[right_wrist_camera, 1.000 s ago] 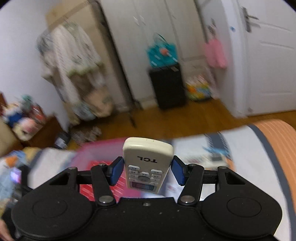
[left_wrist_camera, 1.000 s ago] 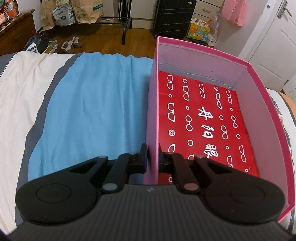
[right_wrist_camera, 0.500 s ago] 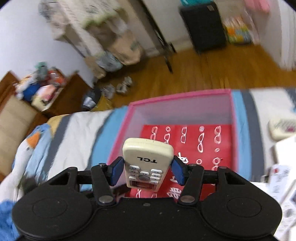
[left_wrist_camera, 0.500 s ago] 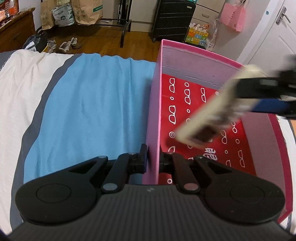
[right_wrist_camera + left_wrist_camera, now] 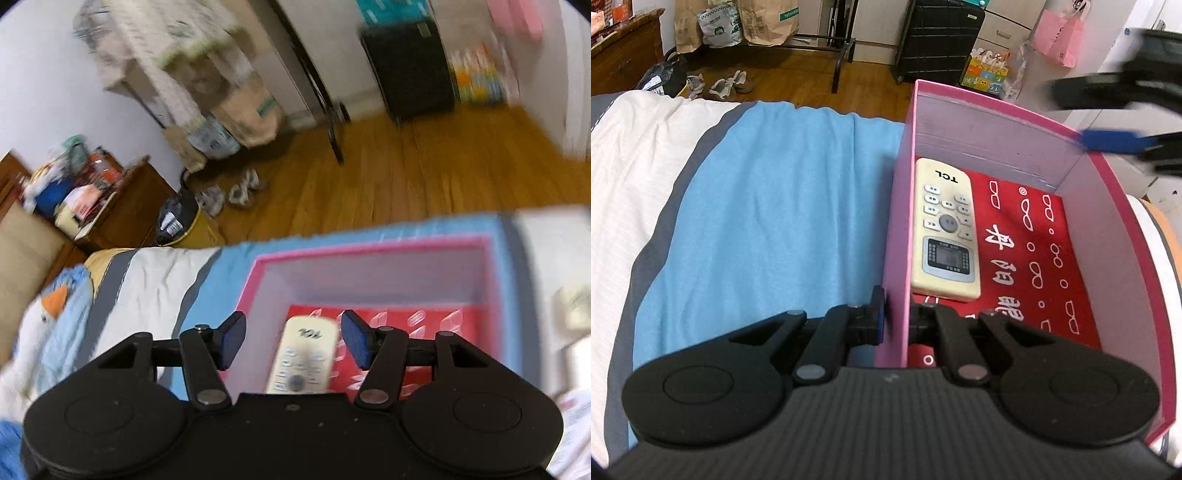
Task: Organize rigid objects
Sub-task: 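Carry the cream remote into the pink box and open the right tool, then grasp the white TCL remote with the right tool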
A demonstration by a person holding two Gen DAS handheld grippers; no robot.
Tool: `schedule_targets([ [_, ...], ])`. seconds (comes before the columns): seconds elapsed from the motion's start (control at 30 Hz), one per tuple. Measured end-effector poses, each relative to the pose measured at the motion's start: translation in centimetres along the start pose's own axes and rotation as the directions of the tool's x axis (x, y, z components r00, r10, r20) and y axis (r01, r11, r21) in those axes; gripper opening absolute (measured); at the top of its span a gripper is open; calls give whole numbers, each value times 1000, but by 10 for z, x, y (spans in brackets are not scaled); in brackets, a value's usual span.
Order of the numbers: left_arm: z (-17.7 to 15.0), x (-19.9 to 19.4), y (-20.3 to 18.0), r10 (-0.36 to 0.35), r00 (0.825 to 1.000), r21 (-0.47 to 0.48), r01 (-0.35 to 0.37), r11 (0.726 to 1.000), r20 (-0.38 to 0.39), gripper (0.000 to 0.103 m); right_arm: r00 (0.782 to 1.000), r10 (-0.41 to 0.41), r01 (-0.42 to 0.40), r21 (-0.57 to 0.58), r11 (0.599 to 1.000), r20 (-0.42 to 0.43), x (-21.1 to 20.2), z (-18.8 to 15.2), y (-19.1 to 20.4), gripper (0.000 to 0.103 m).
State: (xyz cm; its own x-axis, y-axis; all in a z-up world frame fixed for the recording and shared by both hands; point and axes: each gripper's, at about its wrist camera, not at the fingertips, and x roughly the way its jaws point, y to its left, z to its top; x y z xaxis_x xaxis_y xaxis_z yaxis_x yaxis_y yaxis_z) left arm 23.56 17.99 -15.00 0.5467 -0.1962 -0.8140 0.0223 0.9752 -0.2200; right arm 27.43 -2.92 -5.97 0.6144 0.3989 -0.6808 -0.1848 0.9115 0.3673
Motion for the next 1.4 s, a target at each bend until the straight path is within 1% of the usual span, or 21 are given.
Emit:
schedule_targets([
  [0.07,1,0,-2,5,1000,3,-5,1000,-3,7,997,2,4,-92,996,74,-36,-3,-5,78],
  [0.1,2,0,-2,10,1000,6,-10,1000,-5,7,995,20,-8,-124,992,102,-53,-3,-10,89],
  [0.13,3,1,-4,16,1000,12,-16,1000,-7,6,995,24,-9,-150,989,94,-69,-3,-15,93],
  [0.2,3,2,-6,25,1000,27,-25,999,-3,6,999,-28,33,-147,989,34,-93,0,-34,93],
  [0.27,3,2,-8,34,999,34,-34,999,-3,6,997,-62,59,-73,996,-37,-104,6,-61,93],
  [0.33,4,1,-10,37,999,31,-37,999,-4,6,988,-92,91,-16,996,-125,-110,5,-88,91],
  [0.4,4,-1,-11,41,999,33,-40,999,1,6,974,-140,146,18,989,-180,-112,-4,-112,91],
  [0.47,3,-4,-12,45,999,44,-46,998,11,6,956,-157,183,87,979,-247,-107,-18,-139,89],
  [0.57,2,-6,-14,55,998,54,-56,997,17,5,927,-179,251,192,949,-330,-90,-46,-169,86],
  [0.67,1,-6,-14,57,998,55,-58,997,18,5,897,-195,311,255,916,-396,-70,-74,-186,84],
  [0.77,0,-6,-14,59,998,61,-61,996,21,5,886,-161,308,295,904,-434,-54,-96,-191,78],
  [0.83,-1,-5,-15,61,998,63,-63,996,22,5,884,-131,285,296,912,-449,-47,-101,-187,72],
  [0.93,-1,-5,-15,61,998,64,-63,996,23,5,872,-194,314,209,926,-449,-36,-102,-175,71],
  [1.0,-1,-5,-15,60,998,64,-61,996,22,5,857,-222,339,185,922,-465,-22,-108,-172,72],
  [1.07,-1,-4,-14,58,998,60,-59,996,17,5,855,-236,350,179,919,-461,-13,-113,-172,72],
  [1.17,-2,-5,-13,54,998,56,-55,997,12,5,853,-294,369,102,924,-431,-16,-116,-158,67],
  [1.27,-1,-5,-13,54,999,57,-54,997,10,5,867,-296,364,103,926,-401,-30,-114,-153,58],
  [1.3,-1,-5,-12,53,999,54,-54,997,11,5,874,-291,358,112,927,-390,-37,-114,-152,52],
  [1.33,-1,-5,-12,53,999,51,-53,997,11,5,886,-276,342,124,931,-373,-44,-113,-151,39],
  [1.37,-1,-5,-12,53,999,52,-54,997,9,5,897,-257,322,134,937,-359,-49,-111,-149,34],
  [1.4,-1,-3,-12,54,999,53,-54,997,8,5,906,-238,303,142,942,-349,-51,-107,-146,22],
])
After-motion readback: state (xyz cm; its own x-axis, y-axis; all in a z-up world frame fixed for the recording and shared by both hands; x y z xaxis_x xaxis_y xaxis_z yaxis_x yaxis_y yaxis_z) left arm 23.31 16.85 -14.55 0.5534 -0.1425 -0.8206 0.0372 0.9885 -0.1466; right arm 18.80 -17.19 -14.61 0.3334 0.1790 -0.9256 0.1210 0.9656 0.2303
